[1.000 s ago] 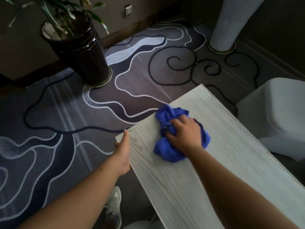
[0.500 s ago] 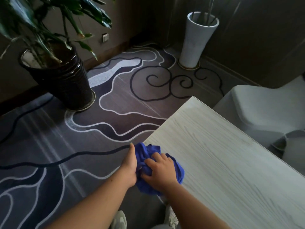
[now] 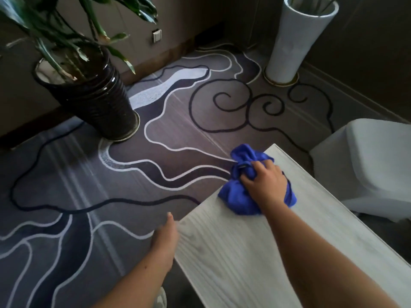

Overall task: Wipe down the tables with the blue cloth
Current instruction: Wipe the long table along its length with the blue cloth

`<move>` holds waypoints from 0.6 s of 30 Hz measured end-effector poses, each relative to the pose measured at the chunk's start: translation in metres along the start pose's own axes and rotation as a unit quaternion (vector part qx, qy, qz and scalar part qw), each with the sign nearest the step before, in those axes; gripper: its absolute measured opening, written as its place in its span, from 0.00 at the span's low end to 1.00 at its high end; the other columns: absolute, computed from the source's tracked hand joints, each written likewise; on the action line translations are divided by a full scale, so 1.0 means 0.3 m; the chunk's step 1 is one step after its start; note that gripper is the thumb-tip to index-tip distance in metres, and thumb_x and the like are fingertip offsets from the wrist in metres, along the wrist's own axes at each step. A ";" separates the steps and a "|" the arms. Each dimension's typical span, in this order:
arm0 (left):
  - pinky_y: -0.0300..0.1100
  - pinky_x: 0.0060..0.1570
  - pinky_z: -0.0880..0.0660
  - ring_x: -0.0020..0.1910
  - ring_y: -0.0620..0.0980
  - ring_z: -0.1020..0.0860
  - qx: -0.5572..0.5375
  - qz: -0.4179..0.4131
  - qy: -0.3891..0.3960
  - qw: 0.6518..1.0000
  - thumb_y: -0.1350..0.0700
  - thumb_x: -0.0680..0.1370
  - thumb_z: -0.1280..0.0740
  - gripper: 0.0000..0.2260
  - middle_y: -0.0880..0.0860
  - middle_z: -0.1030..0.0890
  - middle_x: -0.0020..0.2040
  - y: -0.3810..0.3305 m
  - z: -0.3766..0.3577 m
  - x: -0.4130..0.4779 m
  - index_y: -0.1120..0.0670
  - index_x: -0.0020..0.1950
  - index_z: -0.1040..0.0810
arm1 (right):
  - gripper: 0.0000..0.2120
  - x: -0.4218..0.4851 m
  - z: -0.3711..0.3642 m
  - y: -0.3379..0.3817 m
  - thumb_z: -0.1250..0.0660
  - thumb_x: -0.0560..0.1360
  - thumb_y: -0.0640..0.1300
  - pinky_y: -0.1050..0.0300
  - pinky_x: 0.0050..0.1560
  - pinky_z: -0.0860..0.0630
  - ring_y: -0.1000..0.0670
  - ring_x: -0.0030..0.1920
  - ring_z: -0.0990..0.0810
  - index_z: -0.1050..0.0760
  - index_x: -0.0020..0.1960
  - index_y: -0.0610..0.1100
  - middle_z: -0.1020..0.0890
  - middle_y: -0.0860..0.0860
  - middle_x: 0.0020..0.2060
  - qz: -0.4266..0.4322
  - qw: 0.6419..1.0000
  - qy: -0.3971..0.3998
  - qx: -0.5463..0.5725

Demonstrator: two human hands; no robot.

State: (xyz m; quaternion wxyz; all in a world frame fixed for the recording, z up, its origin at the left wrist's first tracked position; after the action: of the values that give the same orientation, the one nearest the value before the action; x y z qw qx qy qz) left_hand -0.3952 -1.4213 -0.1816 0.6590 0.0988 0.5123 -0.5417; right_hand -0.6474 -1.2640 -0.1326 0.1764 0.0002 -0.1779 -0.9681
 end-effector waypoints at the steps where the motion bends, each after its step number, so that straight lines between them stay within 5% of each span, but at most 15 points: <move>1: 0.53 0.64 0.30 0.63 0.64 0.26 0.031 -0.017 -0.051 0.998 0.43 0.81 0.50 0.27 0.65 0.24 0.65 -0.003 0.002 -0.002 0.63 0.64 0.25 | 0.16 0.073 0.010 -0.053 0.28 0.66 0.54 0.47 0.45 0.27 0.36 0.48 0.23 0.20 0.49 0.46 0.21 0.41 0.50 -0.012 1.000 -0.002 -0.003; 5: 0.53 0.58 0.28 0.58 0.65 0.23 0.035 -0.072 -0.160 0.984 0.50 0.82 0.49 0.22 0.65 0.20 0.59 0.000 -0.007 -0.022 0.62 0.60 0.22 | 0.18 0.246 0.040 -0.215 0.30 0.67 0.55 0.45 0.47 0.29 0.34 0.50 0.25 0.22 0.53 0.46 0.23 0.40 0.52 -0.045 0.999 -0.029 0.001; 11: 0.55 0.61 0.29 0.60 0.67 0.25 0.060 -0.059 -0.164 0.983 0.50 0.82 0.49 0.23 0.68 0.22 0.61 -0.002 -0.009 -0.019 0.65 0.61 0.23 | 0.17 0.185 0.074 -0.286 0.29 0.69 0.52 0.45 0.45 0.30 0.34 0.48 0.26 0.22 0.54 0.45 0.23 0.39 0.52 -0.046 0.998 -0.035 0.020; 18: 0.58 0.66 0.35 0.66 0.70 0.31 0.109 -0.017 -0.141 0.984 0.45 0.82 0.51 0.30 0.71 0.30 0.68 -0.033 -0.001 -0.034 0.71 0.65 0.31 | 0.15 -0.231 0.292 -0.781 0.28 0.70 0.48 0.44 0.48 0.29 0.33 0.50 0.26 0.21 0.52 0.40 0.23 0.36 0.51 -0.245 0.965 -0.094 -0.006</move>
State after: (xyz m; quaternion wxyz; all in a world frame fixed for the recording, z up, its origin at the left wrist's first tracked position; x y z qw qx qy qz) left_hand -0.4022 -1.4186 -0.1696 0.7004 0.0839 0.3542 -0.6140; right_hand -0.6681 -1.0053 -0.1355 -0.0841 -0.0481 -0.1825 -0.9784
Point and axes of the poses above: each hand's wrist, its own x-axis towards the middle knuckle, its own z-axis out of the back of the hand, y = z × x, the point moved 5 cm from there along x, towards the middle knuckle
